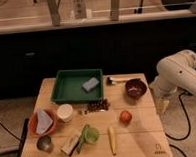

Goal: Place apple in paper cup

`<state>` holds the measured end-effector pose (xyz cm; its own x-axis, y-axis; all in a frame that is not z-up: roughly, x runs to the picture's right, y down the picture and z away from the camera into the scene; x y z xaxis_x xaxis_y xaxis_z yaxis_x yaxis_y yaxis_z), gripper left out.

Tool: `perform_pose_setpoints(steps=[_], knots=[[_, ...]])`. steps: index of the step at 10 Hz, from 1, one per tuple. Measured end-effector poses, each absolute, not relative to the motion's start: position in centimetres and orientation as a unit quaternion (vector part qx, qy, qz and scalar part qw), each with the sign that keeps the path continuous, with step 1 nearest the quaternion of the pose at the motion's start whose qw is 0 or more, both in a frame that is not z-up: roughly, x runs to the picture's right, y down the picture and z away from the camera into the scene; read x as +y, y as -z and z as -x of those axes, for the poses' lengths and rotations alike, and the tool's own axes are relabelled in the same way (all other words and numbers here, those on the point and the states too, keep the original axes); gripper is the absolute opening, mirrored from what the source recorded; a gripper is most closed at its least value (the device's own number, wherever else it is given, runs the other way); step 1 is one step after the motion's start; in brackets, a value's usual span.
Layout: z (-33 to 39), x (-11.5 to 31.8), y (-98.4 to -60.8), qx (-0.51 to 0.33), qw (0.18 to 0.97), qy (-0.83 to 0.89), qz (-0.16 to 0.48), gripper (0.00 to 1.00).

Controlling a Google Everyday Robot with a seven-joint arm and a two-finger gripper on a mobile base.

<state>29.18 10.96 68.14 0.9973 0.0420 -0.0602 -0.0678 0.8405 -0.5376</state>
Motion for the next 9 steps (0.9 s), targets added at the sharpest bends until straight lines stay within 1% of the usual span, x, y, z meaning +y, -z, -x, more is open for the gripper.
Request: perform_pose_setpoints(steps=[4, 5, 9], knots=[[-29.2, 11.0, -68.2, 0.023, 0.959, -0.028, 0.281, 0.8], [-29.0, 11.6, -68.4, 0.028, 0.958, -0.015, 0.284, 0.8], [-27.1, 14.0, -70.8, 0.034, 0.955, 0.041, 0.291, 0.8]])
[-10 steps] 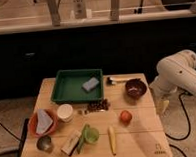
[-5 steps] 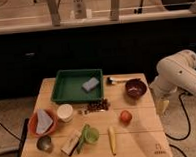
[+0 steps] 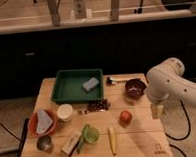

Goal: Place apple in paper cup

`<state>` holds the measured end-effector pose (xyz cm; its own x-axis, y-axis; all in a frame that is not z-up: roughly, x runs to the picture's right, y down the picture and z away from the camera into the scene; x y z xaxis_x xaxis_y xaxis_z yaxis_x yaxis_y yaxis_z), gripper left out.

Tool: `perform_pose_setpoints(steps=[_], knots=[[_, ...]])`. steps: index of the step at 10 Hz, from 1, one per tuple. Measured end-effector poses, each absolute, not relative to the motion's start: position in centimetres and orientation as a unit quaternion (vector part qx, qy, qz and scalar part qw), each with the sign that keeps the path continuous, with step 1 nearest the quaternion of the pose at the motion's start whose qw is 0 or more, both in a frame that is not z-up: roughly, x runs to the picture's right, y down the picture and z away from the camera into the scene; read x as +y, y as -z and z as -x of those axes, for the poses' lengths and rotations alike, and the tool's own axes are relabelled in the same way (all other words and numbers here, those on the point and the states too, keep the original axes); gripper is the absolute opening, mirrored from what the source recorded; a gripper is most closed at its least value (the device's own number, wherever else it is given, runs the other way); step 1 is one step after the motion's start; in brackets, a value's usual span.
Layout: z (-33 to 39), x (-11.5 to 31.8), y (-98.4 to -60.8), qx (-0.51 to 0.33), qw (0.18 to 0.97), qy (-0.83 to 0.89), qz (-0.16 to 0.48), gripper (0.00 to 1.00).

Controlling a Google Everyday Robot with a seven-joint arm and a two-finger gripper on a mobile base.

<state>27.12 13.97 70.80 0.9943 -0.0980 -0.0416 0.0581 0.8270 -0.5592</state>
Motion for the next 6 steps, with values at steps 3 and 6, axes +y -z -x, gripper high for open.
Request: perform_pose_setpoints(steps=[3, 6], knots=[[-26.3, 14.6, -71.1, 0.039, 0.952, 0.068, 0.297, 0.8], [-24.6, 16.3, -73.3, 0.038, 0.947, 0.109, 0.299, 0.8]])
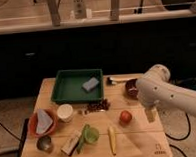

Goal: Place apple in paper cup

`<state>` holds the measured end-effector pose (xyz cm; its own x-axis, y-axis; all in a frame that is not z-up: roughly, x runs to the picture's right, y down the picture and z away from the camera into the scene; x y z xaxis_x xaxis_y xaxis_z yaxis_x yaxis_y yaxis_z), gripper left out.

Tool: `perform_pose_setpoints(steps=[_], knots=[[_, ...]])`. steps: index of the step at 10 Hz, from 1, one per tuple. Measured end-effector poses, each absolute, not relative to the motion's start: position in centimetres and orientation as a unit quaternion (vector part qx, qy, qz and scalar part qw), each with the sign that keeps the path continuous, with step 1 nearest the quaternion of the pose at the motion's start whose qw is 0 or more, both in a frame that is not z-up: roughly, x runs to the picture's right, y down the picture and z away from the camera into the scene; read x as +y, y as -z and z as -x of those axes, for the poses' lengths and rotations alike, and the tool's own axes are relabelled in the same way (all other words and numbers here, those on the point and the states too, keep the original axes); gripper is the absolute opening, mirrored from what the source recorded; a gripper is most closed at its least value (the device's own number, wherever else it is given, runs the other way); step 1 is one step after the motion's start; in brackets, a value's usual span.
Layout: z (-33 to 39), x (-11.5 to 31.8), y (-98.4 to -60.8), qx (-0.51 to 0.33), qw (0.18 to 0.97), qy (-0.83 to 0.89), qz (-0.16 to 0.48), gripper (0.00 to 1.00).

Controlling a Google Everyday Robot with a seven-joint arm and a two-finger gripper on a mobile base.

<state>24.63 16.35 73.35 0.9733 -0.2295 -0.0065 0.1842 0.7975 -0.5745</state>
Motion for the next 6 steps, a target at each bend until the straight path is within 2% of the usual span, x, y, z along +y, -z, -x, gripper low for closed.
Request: perform_pose_setpoints(steps=[6], knots=[[-23.4, 18.2, -76.1, 0.025, 0.941, 0.159, 0.299, 0.8]])
